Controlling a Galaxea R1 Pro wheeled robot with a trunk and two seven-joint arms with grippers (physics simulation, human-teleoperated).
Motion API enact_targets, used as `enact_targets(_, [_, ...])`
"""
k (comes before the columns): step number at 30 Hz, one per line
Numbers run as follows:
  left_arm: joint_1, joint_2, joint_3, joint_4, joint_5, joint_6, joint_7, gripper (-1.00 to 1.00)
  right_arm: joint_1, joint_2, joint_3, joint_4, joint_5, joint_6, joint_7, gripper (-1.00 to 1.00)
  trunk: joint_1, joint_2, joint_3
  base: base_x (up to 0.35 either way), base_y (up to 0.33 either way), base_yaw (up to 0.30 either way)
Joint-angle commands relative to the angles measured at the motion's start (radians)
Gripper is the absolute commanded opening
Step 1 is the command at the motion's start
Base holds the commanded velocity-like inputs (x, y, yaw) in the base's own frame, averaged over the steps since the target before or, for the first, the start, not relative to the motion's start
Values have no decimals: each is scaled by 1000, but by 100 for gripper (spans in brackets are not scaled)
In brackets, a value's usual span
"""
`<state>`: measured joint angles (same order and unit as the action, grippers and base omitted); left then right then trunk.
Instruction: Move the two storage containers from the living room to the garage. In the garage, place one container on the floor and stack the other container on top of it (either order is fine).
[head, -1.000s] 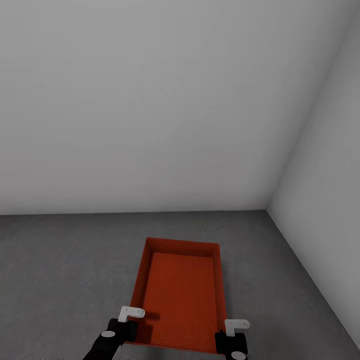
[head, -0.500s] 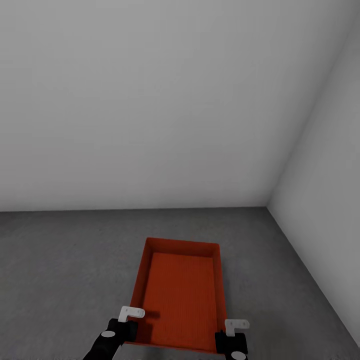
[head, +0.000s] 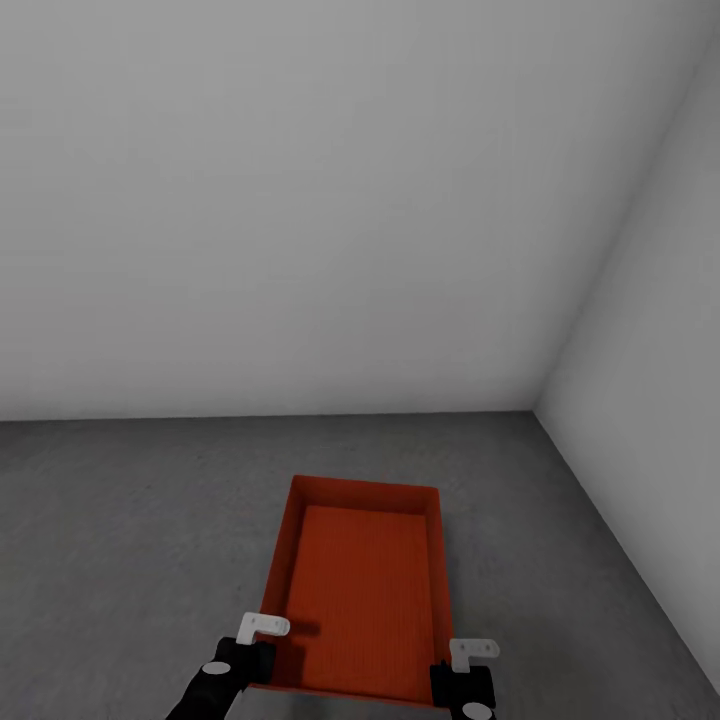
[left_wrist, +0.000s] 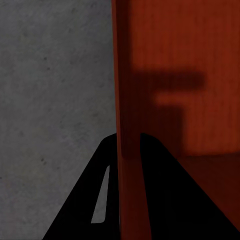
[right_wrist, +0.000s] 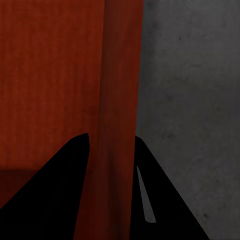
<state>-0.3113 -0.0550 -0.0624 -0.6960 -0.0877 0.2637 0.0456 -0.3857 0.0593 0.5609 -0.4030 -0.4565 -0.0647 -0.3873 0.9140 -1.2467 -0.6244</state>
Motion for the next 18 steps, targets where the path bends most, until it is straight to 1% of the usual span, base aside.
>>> enact_targets(1, [0,1,-11,84,5,5,-23,-100,-2,-35,-6,-2,15,-9,-8,-100,0,0,-1,0,0,0])
enact_targets(12, [0,1,-11,84,5,5,-23,-100,-2,-35,-6,-2,14,-9,-8,-100,0,0,-1,0,0,0])
enact_targets(18, [0,0,-11,84,4,5,-23,-100,-2,-35,-6,-2,14,-9,-8,-100,23,-42,-19,0,0,0])
